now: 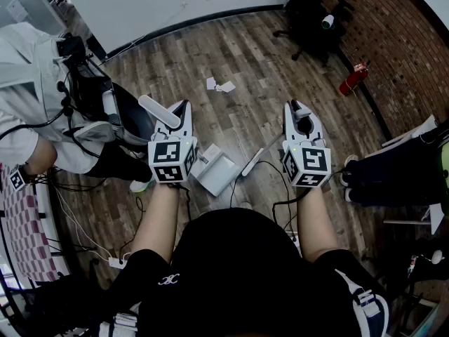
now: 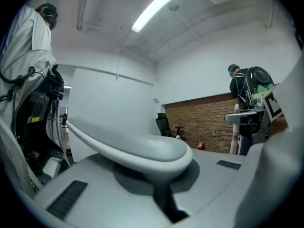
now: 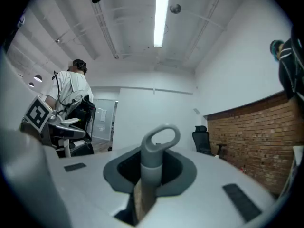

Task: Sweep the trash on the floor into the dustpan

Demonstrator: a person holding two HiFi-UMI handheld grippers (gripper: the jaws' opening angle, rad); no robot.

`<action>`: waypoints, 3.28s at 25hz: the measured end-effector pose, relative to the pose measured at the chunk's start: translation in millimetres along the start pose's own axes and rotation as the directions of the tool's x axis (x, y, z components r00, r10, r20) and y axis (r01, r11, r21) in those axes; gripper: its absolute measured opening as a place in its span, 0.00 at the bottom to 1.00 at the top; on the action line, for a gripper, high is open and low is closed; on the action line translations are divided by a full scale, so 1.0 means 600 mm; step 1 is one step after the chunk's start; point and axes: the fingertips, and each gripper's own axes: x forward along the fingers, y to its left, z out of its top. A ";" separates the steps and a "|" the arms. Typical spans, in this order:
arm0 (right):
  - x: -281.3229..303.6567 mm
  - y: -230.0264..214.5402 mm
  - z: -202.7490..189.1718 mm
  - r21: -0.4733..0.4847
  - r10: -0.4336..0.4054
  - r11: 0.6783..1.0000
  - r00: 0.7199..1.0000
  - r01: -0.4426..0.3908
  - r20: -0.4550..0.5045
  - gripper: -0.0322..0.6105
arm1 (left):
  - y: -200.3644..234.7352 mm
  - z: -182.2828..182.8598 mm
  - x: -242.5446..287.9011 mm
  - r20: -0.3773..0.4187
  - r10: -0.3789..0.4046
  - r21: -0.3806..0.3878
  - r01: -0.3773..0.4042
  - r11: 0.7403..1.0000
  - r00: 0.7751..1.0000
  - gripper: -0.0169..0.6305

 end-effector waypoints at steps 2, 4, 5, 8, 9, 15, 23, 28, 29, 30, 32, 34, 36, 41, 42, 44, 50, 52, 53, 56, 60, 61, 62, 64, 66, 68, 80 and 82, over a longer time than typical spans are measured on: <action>-0.001 -0.010 -0.001 -0.011 0.000 1.000 1.000 0.000 -0.003 0.14 | -0.009 0.005 0.006 0.009 -0.005 -0.007 0.005 1.000 1.000 0.02; -0.003 -0.024 -0.003 -0.018 -0.007 1.000 1.000 0.007 -0.005 0.14 | -0.019 0.009 0.013 0.017 -0.009 -0.010 0.010 1.000 1.000 0.02; -0.004 -0.032 -0.005 -0.021 -0.015 1.000 1.000 0.015 -0.005 0.14 | -0.026 0.011 0.017 0.019 -0.012 -0.010 0.012 1.000 1.000 0.02; -0.010 -0.057 -0.012 -0.025 -0.037 0.999 0.999 0.037 -0.008 0.14 | -0.049 0.011 0.033 0.017 -0.030 -0.002 0.030 1.000 0.999 0.02; -0.012 -0.064 -0.015 -0.026 -0.043 0.999 0.999 0.042 -0.012 0.14 | -0.055 0.010 0.039 0.015 -0.035 0.001 0.035 0.999 0.999 0.02; -0.019 -0.100 -0.033 -0.008 -0.046 0.999 0.998 0.046 -0.037 0.14 | -0.064 0.004 0.074 -0.012 -0.019 0.011 0.019 1.000 1.000 0.02; -0.002 -0.148 -0.059 0.039 0.014 0.999 0.998 -0.012 -0.067 0.14 | -0.062 0.013 0.115 -0.024 0.062 0.035 -0.061 0.997 0.998 0.02; 0.050 -0.146 -0.062 0.046 0.039 0.998 0.997 -0.036 -0.067 0.14 | -0.018 0.013 0.151 -0.014 0.102 0.049 -0.102 0.994 0.995 0.02; 0.066 -0.144 -0.061 0.047 0.043 0.998 0.997 -0.040 -0.068 0.14 | -0.003 0.015 0.160 -0.007 0.115 0.043 -0.114 0.993 0.993 0.02; 0.083 -0.143 -0.061 0.048 0.046 0.998 0.996 -0.043 -0.070 0.14 | 0.012 0.016 0.171 -0.002 0.123 0.035 -0.123 0.992 0.992 0.02; 0.118 -0.144 -0.059 0.046 0.046 0.998 0.996 -0.043 -0.077 0.14 | 0.037 0.015 0.198 0.001 0.124 0.016 -0.124 0.992 0.992 0.02; 0.158 -0.147 -0.057 0.042 0.039 0.998 0.995 -0.036 -0.088 0.14 | 0.058 0.012 0.233 0.001 0.113 0.001 -0.113 0.994 0.994 0.02; 0.205 -0.151 -0.053 0.034 0.025 0.999 0.994 -0.022 -0.105 0.14 | 0.080 0.010 0.274 0.000 0.103 -0.012 -0.103 0.995 0.995 0.02; 0.313 -0.151 -0.046 0.006 -0.012 1.000 0.988 0.013 -0.151 0.14 | 0.159 0.005 0.368 -0.017 0.092 -0.055 -0.093 0.994 0.996 0.02; 0.332 -0.152 -0.044 0.001 -0.030 1.000 0.987 0.030 -0.157 0.14 | 0.173 0.004 0.385 -0.017 0.084 -0.057 -0.085 0.995 0.996 0.02; 0.366 -0.151 -0.039 -0.010 -0.067 0.998 0.985 0.066 -0.161 0.14 | 0.196 0.002 0.414 -0.017 0.061 -0.053 -0.062 0.997 0.998 0.02; 0.474 -0.143 -0.005 -0.044 -0.109 0.994 0.986 0.104 -0.124 0.14 | 0.278 0.002 0.490 -0.024 0.061 -0.051 -0.062 0.997 0.998 0.02; 0.509 -0.141 0.001 -0.052 -0.102 0.994 0.988 0.096 -0.114 0.14 | 0.305 -0.003 0.504 -0.028 0.082 -0.052 -0.083 0.995 0.996 0.02; 0.526 -0.140 0.002 -0.056 -0.097 0.994 0.989 0.091 -0.110 0.14 | 0.319 -0.006 0.511 -0.030 0.093 -0.052 -0.094 0.994 0.995 0.02; 0.580 -0.141 -0.001 -0.062 -0.082 0.995 0.991 0.075 -0.106 0.14 | 0.360 -0.018 0.533 -0.045 0.132 -0.051 -0.134 0.990 0.990 0.02; 0.657 -0.150 -0.016 -0.064 -0.057 0.997 0.992 0.050 -0.109 0.14 | 0.412 -0.033 0.571 -0.077 0.183 -0.049 -0.187 0.981 0.980 0.02; 0.679 -0.153 -0.020 -0.062 -0.051 0.997 0.993 0.044 -0.110 0.14 | 0.426 -0.036 0.584 -0.086 0.196 -0.047 -0.200 0.979 0.977 0.02; 0.702 -0.156 -0.026 -0.059 -0.044 0.998 0.993 0.038 -0.112 0.14 | 0.440 -0.039 0.599 -0.095 0.208 -0.044 -0.213 0.976 0.973 0.02; 0.748 -0.163 -0.040 -0.052 -0.029 0.998 0.992 0.023 -0.123 0.14 | 0.468 -0.047 0.633 -0.119 0.235 -0.037 -0.240 0.970 0.965 0.02; 0.789 -0.173 -0.062 -0.042 -0.012 0.999 0.989 0.006 -0.149 0.14 | 0.491 -0.058 0.668 -0.145 0.262 -0.027 -0.268 0.963 0.954 0.02; 0.824 -0.187 -0.086 -0.032 0.002 0.999 0.984 -0.008 -0.181 0.14 | 0.511 -0.067 0.700 -0.164 0.289 -0.017 -0.296 0.955 0.943 0.02; 0.989 -0.252 -0.227 -0.044 0.098 0.992 0.941 -0.118 -0.325 0.14 | 0.602 -0.108 0.911 -0.248 0.359 0.013 -0.367 0.930 0.900 0.02; 1.012 -0.255 -0.246 -0.055 0.111 0.989 0.935 -0.137 -0.337 0.14 | 0.616 -0.115 0.954 -0.256 0.366 0.013 -0.375 0.927 0.895 0.02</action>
